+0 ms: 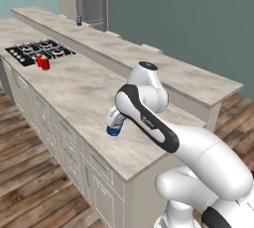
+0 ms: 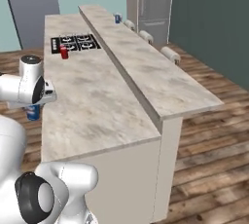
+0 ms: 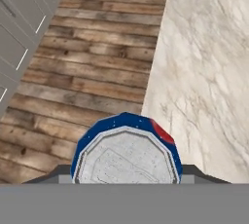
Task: Four empty soda cans are scattered around the kitchen. Gather all the cans and cluster them next to the stove for recycling.
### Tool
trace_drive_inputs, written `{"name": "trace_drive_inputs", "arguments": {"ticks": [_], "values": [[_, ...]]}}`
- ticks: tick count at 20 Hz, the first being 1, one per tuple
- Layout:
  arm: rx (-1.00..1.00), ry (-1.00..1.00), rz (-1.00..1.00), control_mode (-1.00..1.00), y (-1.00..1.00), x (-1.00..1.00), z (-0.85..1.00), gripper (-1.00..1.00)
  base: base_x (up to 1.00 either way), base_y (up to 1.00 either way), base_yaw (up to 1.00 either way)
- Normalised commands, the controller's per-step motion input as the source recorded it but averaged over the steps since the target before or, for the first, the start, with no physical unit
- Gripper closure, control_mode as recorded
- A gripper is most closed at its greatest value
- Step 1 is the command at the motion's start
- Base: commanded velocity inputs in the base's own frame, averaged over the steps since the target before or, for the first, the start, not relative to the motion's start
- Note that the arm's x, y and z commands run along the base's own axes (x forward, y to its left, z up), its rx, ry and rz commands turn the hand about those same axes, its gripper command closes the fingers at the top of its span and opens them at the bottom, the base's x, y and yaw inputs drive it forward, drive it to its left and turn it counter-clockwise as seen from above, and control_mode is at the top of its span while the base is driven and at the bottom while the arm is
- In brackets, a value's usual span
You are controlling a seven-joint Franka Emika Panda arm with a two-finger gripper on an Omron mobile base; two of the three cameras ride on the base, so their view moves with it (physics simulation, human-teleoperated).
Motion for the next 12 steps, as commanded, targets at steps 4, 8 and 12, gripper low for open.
{"name": "trace_drive_inputs", "arguments": {"ticks": [4, 8, 12], "values": [[0.0, 0.0, 0.0, 1.0, 0.0, 0.0, 0.0, 1.0, 0.0, 0.56, -0.26], [0.0, 0.0, 0.0, 1.0, 0.0, 0.0, 0.0, 1.0, 0.0, 0.57, -0.26], [0.0, 0.0, 0.0, 1.0, 0.0, 0.0, 0.0, 1.0, 0.0, 0.57, -0.27]]}}
